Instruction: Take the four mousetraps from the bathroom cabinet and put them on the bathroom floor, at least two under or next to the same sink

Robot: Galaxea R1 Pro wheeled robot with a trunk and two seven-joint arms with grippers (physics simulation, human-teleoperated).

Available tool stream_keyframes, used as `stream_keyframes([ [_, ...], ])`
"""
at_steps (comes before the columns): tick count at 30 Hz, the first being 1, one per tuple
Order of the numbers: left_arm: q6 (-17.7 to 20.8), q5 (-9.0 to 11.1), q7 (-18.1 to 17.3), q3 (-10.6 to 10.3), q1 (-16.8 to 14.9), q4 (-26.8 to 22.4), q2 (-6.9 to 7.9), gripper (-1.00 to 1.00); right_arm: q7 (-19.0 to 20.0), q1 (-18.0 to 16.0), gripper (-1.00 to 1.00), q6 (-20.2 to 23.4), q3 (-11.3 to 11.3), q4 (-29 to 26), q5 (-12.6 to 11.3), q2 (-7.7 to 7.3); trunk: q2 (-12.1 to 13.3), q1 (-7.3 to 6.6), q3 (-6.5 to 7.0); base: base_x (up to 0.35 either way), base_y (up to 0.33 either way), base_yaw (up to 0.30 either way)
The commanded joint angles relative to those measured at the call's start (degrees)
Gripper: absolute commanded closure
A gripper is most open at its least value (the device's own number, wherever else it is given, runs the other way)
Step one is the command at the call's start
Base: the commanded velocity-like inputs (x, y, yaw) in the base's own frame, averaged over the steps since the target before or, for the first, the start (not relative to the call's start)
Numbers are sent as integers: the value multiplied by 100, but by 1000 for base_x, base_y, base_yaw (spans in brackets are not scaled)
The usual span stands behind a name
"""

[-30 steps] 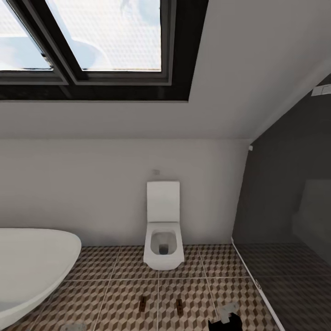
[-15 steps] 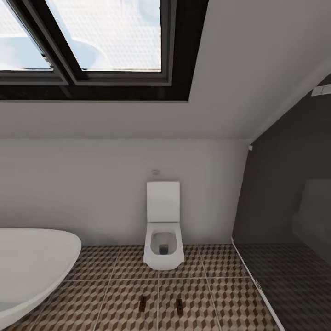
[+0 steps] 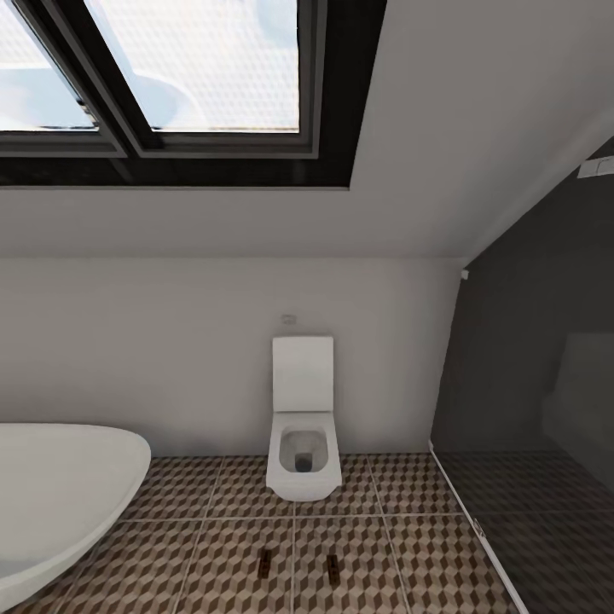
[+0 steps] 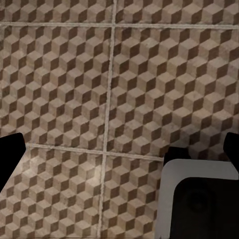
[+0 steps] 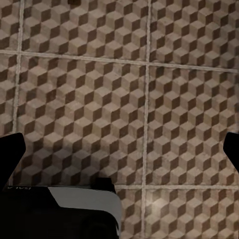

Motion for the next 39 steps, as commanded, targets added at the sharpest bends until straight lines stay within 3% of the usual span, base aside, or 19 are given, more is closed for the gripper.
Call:
stream_keyframes([
  [1, -9, 56, -40, -46, 3, 17, 5, -100, -14, 30, -100, -16, 49, 5, -58, -1, -4, 2, -2, 0, 0, 0],
  [14, -9, 69, 36, -32, 42, 21, 103, -100, -4, 346, -100, -12, 44, 4, -94, -90, -4, 2, -2, 0, 0, 0],
  [22, -9, 81, 127, -29, 43, 21, 137, -100, -13, 377, -100, -12, 47, -22, -277, -149, -4, 2, -2, 0, 0, 0],
  [34, -9, 83, 140, -29, 45, 13, 36, -100, -20, 380, -100, 20, 44, -32, -373, -65, -4, 2, -2, 0, 0, 0],
  [39, -4, 83, 144, -28, 46, 13, 13, -100, -17, 385, -100, 478, 39, -24, -401, 60, -4, 2, -2, 0, 0, 0],
])
